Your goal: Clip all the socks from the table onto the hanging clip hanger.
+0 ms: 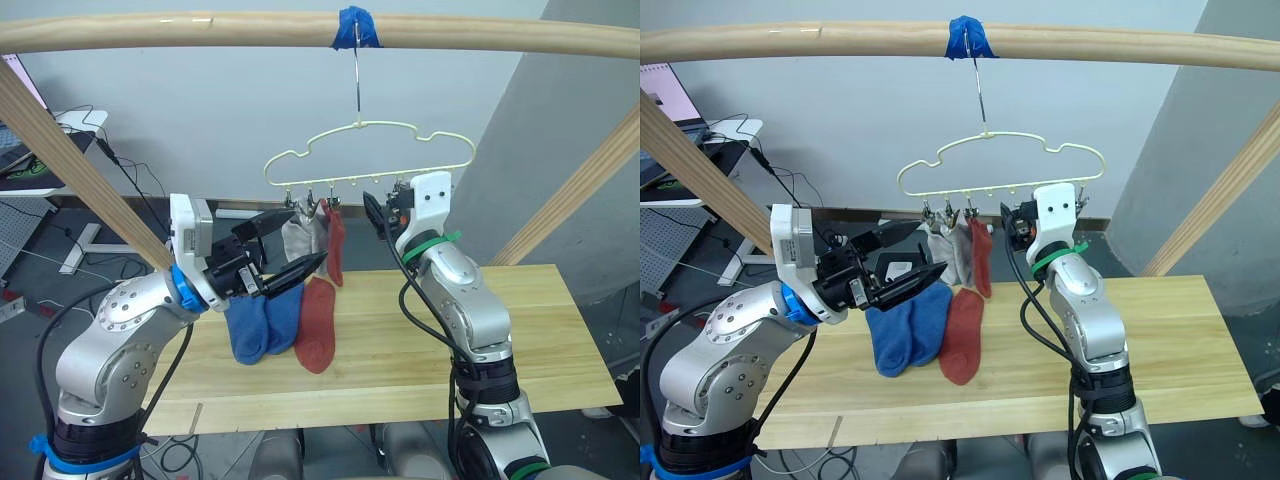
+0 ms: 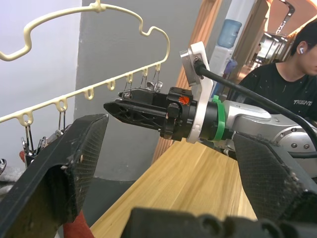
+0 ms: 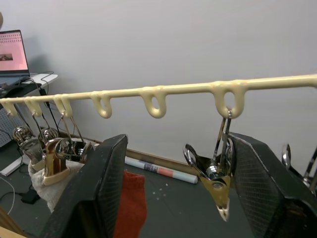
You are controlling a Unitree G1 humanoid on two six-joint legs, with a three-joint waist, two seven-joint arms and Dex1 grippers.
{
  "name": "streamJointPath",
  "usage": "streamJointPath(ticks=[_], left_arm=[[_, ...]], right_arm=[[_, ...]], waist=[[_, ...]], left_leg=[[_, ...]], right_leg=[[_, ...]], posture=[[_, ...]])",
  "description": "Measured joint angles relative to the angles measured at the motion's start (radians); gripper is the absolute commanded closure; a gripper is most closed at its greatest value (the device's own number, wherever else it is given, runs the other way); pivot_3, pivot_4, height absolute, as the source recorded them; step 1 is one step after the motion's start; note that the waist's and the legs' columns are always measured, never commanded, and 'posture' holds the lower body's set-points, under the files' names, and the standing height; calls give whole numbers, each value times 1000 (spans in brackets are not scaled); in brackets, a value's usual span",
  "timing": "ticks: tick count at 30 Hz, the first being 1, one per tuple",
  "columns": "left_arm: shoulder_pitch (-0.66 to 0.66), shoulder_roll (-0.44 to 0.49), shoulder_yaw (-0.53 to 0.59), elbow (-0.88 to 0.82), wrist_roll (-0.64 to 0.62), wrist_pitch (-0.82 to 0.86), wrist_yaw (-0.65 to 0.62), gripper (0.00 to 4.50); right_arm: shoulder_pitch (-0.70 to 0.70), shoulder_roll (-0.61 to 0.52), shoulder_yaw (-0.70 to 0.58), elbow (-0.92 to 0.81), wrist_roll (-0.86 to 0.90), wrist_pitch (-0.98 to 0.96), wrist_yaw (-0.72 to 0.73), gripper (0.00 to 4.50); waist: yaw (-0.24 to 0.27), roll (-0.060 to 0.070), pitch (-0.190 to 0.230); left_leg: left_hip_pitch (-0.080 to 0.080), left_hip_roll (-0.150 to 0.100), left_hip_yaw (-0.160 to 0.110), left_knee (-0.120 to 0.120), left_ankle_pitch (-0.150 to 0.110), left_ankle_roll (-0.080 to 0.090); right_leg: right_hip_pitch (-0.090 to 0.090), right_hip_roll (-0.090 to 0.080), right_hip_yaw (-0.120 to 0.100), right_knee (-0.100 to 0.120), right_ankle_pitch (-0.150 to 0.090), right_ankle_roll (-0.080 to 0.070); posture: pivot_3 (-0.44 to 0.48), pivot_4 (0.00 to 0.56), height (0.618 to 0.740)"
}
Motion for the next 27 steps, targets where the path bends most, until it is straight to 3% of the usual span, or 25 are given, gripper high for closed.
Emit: streamJointPath(ticks=[14,22,25,27], left_arm=[[-19,-7,-12,0,-1,-2,21,0],[-18,-7,-12,-1,-1,-2,21,0],[-16,-7,-12,-1,-1,-3,21,0],[-9,-9,-12,-3,-1,-5,21,0]], right_arm=[[-21,18,-10,29,1,-3,-13,1298],[-21,24,-26,29,9,-3,-21,3895],[-21,24,-31,29,14,-3,-21,4451],[-21,24,-35,29,23,0,-20,4479]], waist=[[0,0,0],[0,0,0],[0,0,0],[0,0,0]], left_leg=[[0,0,0,0,0,0],[0,0,0,0,0,0],[0,0,0,0,0,0],[0,0,0,0,0,0]], right_leg=[[0,0,0,0,0,0],[0,0,0,0,0,0],[0,0,0,0,0,0],[0,0,0,0,1,-1]], posture=[[-60,215,740],[-61,212,740],[-63,210,740],[-63,209,740]])
